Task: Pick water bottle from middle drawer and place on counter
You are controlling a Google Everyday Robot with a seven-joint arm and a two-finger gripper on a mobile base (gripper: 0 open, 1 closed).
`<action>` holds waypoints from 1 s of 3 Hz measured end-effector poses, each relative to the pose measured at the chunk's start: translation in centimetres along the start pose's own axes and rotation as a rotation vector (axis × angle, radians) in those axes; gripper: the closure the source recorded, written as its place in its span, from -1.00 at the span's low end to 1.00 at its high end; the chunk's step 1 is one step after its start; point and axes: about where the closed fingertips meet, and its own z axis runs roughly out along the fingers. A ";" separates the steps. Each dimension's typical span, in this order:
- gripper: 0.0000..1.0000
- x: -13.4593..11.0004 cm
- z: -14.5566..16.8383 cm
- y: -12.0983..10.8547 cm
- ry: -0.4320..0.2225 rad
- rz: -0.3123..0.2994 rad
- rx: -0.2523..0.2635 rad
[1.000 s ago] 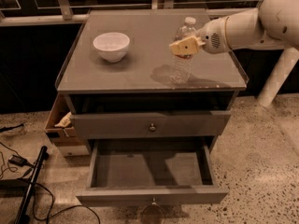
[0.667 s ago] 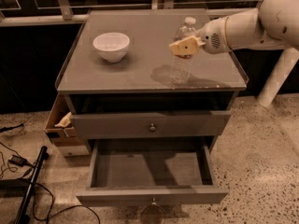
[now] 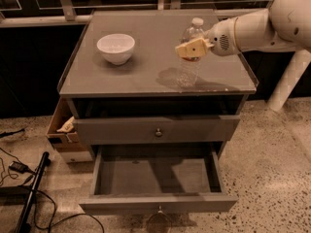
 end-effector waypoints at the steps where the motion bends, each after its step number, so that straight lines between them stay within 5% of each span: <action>1: -0.77 0.0 0.0 0.0 0.000 0.000 0.000; 2: -1.00 0.0 0.0 0.0 0.000 0.000 0.000; 3: -1.00 0.0 0.0 0.0 0.000 0.000 0.000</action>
Offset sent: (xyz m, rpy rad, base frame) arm 0.0000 0.0000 0.0000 0.0000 0.0000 0.0000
